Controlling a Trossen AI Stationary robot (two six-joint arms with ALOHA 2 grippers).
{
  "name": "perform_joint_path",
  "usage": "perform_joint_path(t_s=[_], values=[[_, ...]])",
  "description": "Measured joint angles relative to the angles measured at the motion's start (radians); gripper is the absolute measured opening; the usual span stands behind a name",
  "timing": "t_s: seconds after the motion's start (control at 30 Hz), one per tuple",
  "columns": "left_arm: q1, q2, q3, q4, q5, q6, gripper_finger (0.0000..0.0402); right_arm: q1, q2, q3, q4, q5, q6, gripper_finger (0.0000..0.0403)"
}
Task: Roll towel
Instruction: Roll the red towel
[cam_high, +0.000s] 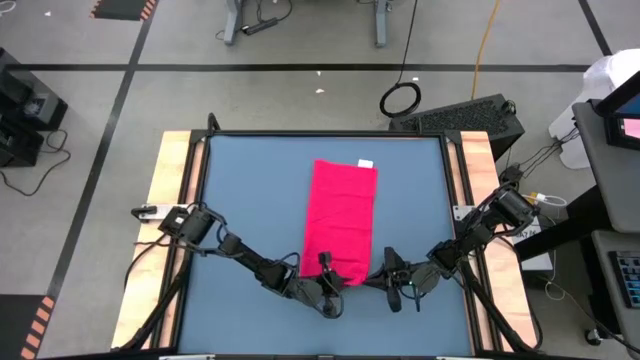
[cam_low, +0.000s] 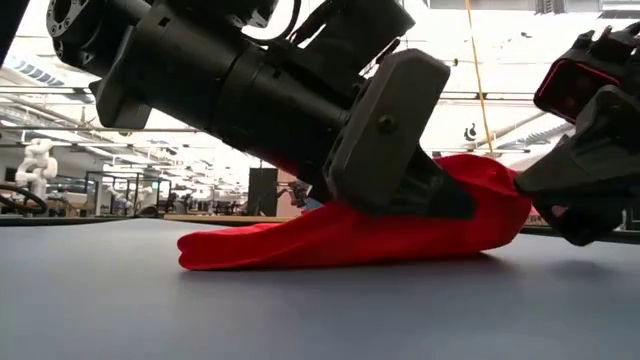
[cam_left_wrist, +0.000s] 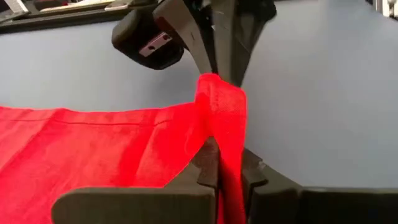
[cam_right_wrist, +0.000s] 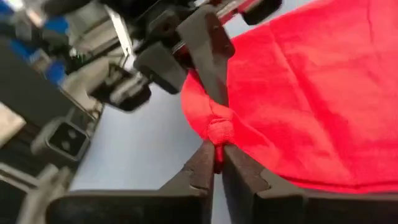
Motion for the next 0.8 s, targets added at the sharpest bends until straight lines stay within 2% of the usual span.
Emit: perform_joint_path(t_s=[0.13,0.23,0.33,0.5,0.67,0.8], values=[[0.017,0.000,0.000,-0.002,0.068,-0.086,0.0014,0.039,0.000,0.000,-0.012,0.000,-0.153,0.0065],[0.042,0.000,0.000,-0.003,0.155,-0.155,0.0006,0.075,0.000,0.000,-0.035,0.002,-0.298,0.0118],[0.070,0.000,0.000,-0.005,0.247,-0.217,0.0006,0.102,0.000,0.001,-0.094,0.031,-0.375,0.0174],[0.115,0.000,0.000,-0.014,0.389,-0.306,0.0006,0.128,0.000,0.041,-0.163,0.159,-0.569,0.0242],[0.131,0.000,0.000,-0.013,0.454,-0.335,0.0006,0.132,0.000,0.148,-0.351,0.209,-0.727,0.0252],[0.136,0.000,0.000,-0.014,0.501,-0.339,0.0006,0.131,0.000,0.216,-0.505,0.259,-0.748,0.0220]])
